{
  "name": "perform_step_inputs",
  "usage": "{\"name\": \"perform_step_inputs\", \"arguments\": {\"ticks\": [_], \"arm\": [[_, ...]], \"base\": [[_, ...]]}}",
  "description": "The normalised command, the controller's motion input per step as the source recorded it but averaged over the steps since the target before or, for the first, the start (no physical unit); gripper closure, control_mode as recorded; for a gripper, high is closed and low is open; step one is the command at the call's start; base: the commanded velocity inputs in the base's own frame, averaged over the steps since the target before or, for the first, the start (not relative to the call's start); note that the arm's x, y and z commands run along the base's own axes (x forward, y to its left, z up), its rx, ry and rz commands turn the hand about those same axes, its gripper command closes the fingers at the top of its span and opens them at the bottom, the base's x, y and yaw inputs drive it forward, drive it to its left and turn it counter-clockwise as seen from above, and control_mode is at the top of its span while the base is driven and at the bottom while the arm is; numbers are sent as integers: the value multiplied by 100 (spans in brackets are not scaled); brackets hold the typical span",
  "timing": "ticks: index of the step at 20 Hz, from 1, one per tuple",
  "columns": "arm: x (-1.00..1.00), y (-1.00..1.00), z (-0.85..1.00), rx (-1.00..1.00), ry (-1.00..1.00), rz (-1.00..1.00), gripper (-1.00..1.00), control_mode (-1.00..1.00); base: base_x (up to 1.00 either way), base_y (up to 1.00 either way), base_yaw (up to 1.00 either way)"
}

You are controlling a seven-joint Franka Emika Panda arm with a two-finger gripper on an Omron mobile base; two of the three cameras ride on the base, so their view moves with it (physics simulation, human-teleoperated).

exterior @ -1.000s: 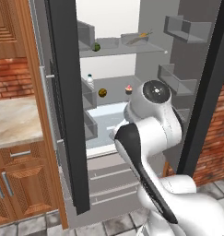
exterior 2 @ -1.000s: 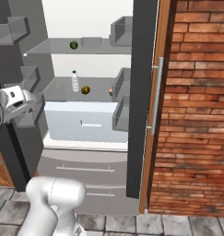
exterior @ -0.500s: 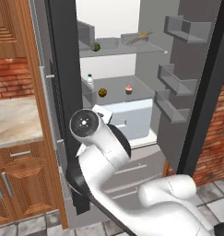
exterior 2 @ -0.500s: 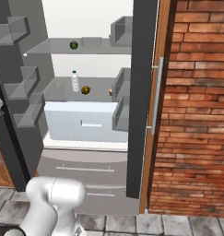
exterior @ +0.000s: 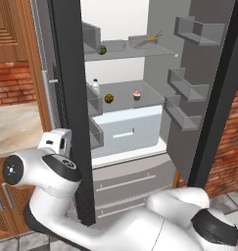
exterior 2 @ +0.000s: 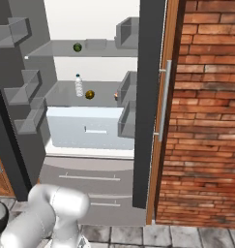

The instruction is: Place the tupperware on the top shelf of the fridge. Make space for the tupperware among the existing items by rearranging them on the shelves if needed. Close the fridge door when finished.

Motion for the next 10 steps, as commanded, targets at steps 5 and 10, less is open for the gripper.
{"name": "perform_step_inputs", "arguments": {"ticks": [5,10], "arm": [[45,99,-18,-29,0,0,-100,-100],[38,39,-41,-17,0,-5,-100,-100]], "base": [[0,0,0],[0,0,0]]}}
